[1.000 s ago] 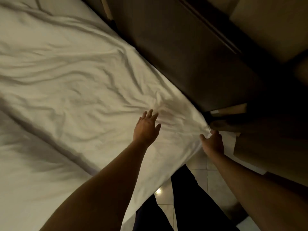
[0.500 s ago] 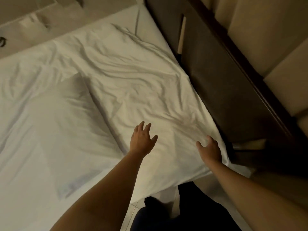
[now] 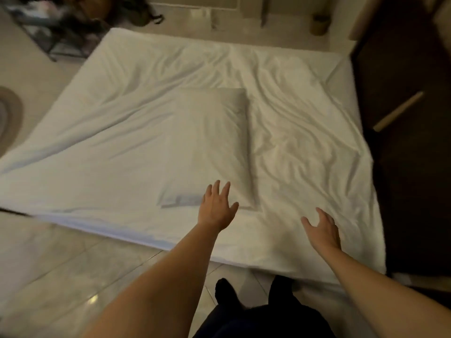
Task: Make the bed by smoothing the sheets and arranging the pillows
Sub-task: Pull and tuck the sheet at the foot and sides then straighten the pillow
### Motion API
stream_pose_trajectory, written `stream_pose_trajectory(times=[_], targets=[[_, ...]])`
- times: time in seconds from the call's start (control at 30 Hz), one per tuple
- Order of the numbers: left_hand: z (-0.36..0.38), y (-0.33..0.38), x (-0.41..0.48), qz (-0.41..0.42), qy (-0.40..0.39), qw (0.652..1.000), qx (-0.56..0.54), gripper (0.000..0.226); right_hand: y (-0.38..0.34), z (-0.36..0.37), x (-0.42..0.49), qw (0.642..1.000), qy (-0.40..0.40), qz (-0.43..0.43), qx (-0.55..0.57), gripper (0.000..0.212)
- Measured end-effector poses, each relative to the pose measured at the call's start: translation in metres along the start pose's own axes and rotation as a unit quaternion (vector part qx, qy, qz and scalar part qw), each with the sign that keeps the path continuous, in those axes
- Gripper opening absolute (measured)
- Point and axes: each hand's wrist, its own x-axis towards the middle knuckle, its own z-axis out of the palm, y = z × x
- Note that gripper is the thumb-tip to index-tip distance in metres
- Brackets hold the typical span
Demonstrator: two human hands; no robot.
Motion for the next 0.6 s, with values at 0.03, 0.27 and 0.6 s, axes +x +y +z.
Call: stream_pose_trajectory(times=[0.03,0.27,0.6], targets=[[-0.006,-0.022,-0.012,-0.016,0.007,1.0,-0.004,0.076,-0.017,0.008,-0.008,1.0,-0.003,-0.019,-0.009,0.073],[-0.05,-0.147,-0.082,-0.13,0.06,0.989,-0.033,0.076,-0.144,0.065,-0.048,0.986,-0.043,-0.16,-0.033,0.073],[-0.092,-0.245,-0.126,-0.254,0.079,0.961,-0.081,0.074,-0.268,0.148,-0.055,0.95,-0.102,-0.28,-0.093,0.072]])
